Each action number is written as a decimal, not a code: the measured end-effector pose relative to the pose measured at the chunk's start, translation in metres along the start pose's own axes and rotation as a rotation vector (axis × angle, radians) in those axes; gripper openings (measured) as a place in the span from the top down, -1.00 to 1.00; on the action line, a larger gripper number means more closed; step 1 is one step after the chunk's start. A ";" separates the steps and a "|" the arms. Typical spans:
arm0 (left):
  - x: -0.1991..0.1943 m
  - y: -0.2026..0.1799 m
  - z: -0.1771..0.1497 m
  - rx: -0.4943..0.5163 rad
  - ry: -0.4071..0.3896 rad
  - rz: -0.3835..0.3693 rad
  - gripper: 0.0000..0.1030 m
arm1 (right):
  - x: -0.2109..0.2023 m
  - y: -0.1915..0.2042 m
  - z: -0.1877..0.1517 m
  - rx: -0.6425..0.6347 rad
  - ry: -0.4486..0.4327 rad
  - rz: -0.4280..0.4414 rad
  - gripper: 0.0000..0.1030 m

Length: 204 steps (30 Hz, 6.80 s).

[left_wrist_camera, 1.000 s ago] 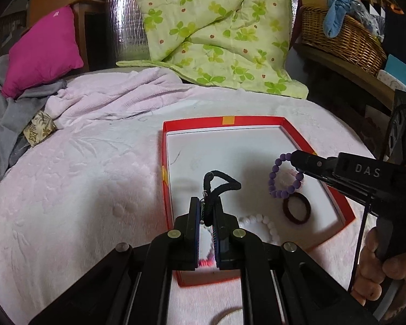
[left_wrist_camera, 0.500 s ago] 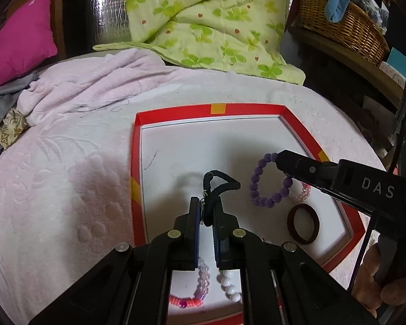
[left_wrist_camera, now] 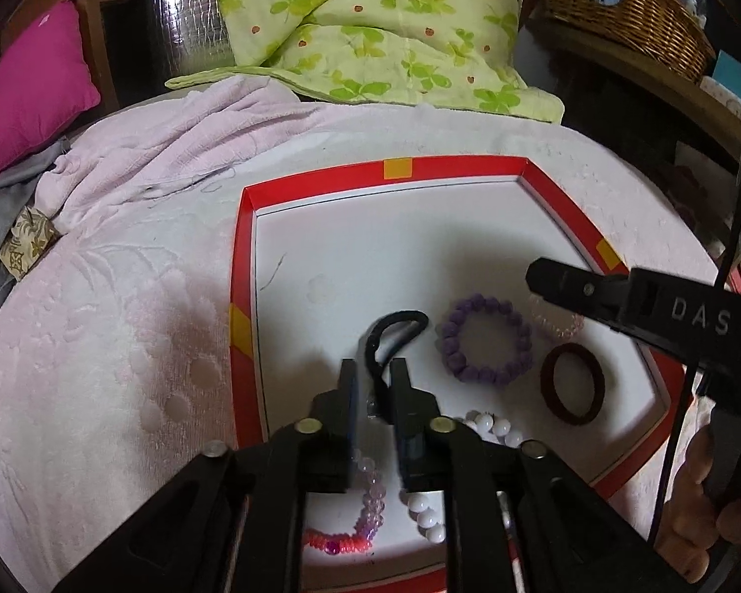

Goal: Organize jewelry
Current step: 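Open both tools to release the cord and purple bracelet, then withdraw, then move the left tool over the silver bangle while the right tool reaches the dark red bracelet, then close the right tool on the dark red beaded bracelet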

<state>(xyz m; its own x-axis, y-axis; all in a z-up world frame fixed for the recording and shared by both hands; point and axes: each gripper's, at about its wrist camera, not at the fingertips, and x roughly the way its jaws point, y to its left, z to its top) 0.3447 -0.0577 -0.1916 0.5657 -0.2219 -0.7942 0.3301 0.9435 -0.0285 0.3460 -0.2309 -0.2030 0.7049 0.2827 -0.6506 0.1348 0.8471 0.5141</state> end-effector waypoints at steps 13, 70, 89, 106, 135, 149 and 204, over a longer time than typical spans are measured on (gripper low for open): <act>-0.032 0.009 -0.012 0.027 -0.067 0.143 -0.01 | -0.016 0.006 -0.011 -0.003 0.005 -0.009 0.48; -0.087 0.048 -0.122 -0.030 0.043 0.209 -0.09 | -0.081 0.022 -0.167 -0.394 0.346 -0.066 0.38; -0.090 -0.003 -0.129 0.117 0.064 -0.062 -0.36 | -0.104 -0.023 -0.129 -0.252 0.142 -0.257 0.78; -0.068 -0.024 -0.137 0.175 0.143 -0.096 -0.42 | -0.103 -0.024 -0.133 -0.249 0.204 -0.187 0.07; -0.063 -0.032 -0.133 0.165 0.114 -0.068 -0.32 | -0.104 -0.033 -0.130 -0.252 0.163 -0.320 0.73; -0.059 -0.034 -0.133 0.162 0.112 -0.058 -0.40 | -0.099 -0.031 -0.131 -0.252 0.164 -0.326 0.72; -0.065 -0.020 -0.126 0.089 0.071 -0.123 -0.19 | -0.104 -0.026 -0.131 -0.300 0.122 -0.312 0.78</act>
<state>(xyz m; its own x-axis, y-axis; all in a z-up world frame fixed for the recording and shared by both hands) 0.2063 -0.0317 -0.2160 0.4633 -0.3131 -0.8290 0.4604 0.8844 -0.0767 0.1784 -0.2236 -0.2219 0.5724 0.0287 -0.8194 0.1071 0.9882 0.1094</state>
